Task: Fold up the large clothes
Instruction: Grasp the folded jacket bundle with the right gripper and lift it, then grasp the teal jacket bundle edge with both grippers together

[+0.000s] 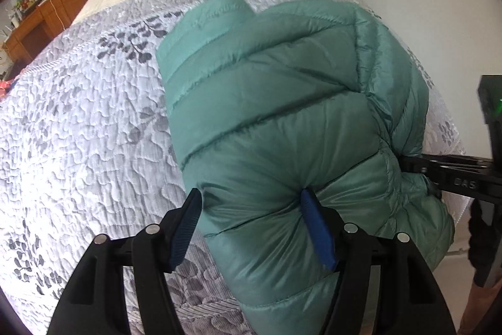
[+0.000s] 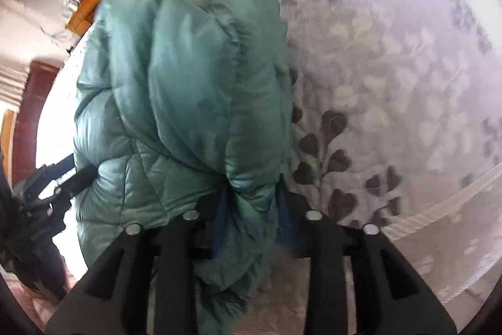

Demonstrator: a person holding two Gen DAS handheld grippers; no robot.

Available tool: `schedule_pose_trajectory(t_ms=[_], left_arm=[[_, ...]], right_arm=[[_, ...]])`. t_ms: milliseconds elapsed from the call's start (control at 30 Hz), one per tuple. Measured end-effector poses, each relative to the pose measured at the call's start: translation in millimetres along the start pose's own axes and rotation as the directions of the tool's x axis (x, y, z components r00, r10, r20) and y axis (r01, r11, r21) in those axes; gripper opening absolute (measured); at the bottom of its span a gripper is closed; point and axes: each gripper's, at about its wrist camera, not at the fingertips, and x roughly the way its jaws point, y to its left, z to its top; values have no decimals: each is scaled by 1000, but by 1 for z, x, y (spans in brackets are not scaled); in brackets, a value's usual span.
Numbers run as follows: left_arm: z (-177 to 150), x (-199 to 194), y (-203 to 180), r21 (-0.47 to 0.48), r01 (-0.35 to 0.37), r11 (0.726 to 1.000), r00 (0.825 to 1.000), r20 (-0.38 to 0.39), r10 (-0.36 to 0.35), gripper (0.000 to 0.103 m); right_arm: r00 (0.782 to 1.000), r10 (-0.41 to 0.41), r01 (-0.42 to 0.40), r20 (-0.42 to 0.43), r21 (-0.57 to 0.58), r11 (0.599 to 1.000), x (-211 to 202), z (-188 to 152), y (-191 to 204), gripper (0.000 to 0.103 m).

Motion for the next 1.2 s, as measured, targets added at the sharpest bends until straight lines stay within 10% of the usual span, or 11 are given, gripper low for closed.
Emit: schedule_pose_trajectory(t_ms=[267,500,1200], left_arm=[[17,-22,9,-29,-32,999,997,66,34,65],[36,-19,15,-59,-84,995,993,76,88,65],[73,67,12,-41,-42,998,999,-24,41,69]], right_arm=[[986,-9,32,165,-142,989,-75,27,34,32],[984,38,13,174,-284,959,-53,65,79,30],[999,32,-32,13,-61,998,45,67,-19,28]])
